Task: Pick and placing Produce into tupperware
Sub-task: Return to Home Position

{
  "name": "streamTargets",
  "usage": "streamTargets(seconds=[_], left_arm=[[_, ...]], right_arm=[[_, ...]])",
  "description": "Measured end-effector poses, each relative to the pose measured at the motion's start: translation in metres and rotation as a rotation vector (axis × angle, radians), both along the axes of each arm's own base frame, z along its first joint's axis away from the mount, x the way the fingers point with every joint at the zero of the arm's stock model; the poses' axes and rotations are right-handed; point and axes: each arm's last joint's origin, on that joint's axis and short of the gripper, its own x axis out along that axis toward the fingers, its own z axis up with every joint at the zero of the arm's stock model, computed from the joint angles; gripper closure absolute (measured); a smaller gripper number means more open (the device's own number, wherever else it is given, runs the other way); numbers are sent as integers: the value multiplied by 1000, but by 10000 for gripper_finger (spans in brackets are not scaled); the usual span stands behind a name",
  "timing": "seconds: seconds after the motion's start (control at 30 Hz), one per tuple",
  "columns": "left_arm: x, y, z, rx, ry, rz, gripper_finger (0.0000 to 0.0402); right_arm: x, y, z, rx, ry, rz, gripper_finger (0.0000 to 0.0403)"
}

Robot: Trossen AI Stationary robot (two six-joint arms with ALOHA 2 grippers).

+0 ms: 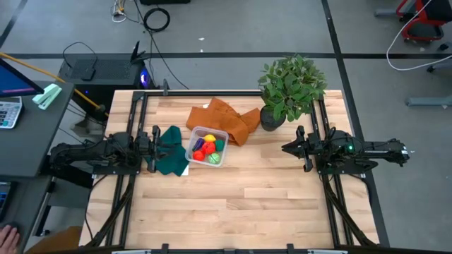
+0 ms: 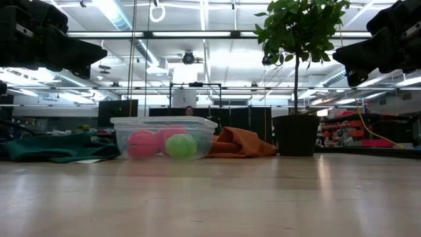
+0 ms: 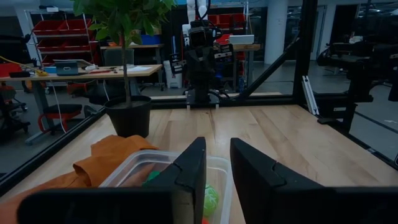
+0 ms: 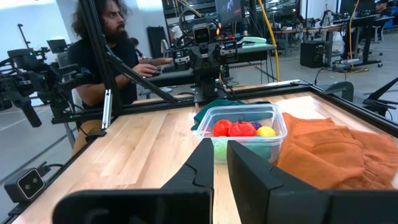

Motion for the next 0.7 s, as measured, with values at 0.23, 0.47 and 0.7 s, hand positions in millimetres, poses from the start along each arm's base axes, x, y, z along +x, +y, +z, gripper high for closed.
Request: streamTargets(seconds=[0.23,0.47,0.7], left_arm=[[0,0,0,0,0,0,313],[0,0,0,0,0,0,311],[0,0,0,0,0,0,318]], right_arm=[[0,0,0,0,0,0,389],[0,0,0,0,0,0,389],[0,0,0,0,0,0,389]])
